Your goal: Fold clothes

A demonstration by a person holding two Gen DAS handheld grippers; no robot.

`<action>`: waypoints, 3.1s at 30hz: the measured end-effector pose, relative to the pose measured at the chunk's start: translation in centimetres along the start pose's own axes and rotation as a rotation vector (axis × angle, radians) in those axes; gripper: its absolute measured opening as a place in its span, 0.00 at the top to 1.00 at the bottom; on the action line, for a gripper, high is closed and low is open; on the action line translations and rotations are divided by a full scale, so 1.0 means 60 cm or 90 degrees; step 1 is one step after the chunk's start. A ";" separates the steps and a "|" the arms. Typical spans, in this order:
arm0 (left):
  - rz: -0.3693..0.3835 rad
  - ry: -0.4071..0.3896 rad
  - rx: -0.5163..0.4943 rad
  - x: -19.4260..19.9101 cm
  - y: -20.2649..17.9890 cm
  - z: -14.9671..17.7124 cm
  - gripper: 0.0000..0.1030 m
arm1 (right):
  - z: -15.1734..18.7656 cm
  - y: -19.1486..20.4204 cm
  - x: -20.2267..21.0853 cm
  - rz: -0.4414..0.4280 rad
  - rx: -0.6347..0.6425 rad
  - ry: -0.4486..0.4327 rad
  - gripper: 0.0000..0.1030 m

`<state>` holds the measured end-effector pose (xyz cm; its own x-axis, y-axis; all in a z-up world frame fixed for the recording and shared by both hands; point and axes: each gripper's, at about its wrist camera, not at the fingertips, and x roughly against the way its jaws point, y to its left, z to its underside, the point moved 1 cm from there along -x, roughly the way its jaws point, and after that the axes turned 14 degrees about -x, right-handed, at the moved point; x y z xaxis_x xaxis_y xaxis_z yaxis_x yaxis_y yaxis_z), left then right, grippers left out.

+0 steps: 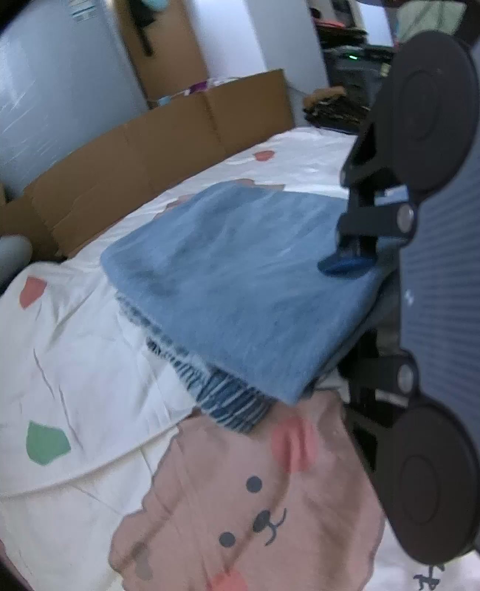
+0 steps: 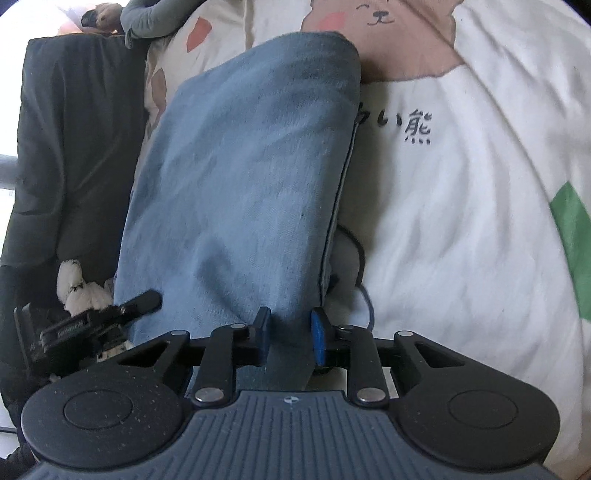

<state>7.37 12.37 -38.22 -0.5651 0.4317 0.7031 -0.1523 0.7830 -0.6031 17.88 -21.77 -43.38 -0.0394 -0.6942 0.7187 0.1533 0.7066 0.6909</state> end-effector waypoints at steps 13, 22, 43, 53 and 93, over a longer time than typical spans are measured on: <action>0.005 -0.009 0.004 0.007 0.007 -0.011 0.86 | 0.064 -0.031 -0.030 -0.014 -0.053 0.131 0.85; 0.022 -0.004 0.015 0.013 0.008 0.004 0.49 | 0.040 -0.020 0.018 -0.024 0.011 0.069 0.59; 0.107 0.108 -0.071 -0.051 -0.059 0.031 0.84 | -0.035 -0.022 0.004 -0.068 -0.054 -0.012 0.83; 0.132 0.105 -0.076 -0.062 -0.079 0.033 0.84 | -0.058 -0.023 0.041 -0.047 -0.086 -0.038 0.84; 0.131 0.070 -0.079 -0.029 -0.070 0.011 0.87 | 0.042 -0.070 0.011 -0.156 -0.123 0.055 0.74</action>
<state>8.47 8.01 -37.18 -0.4809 0.6290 0.6108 0.0611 0.7190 -0.6923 14.73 -24.81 -45.60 -0.0157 -0.8550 0.5185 0.3342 0.4842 0.8086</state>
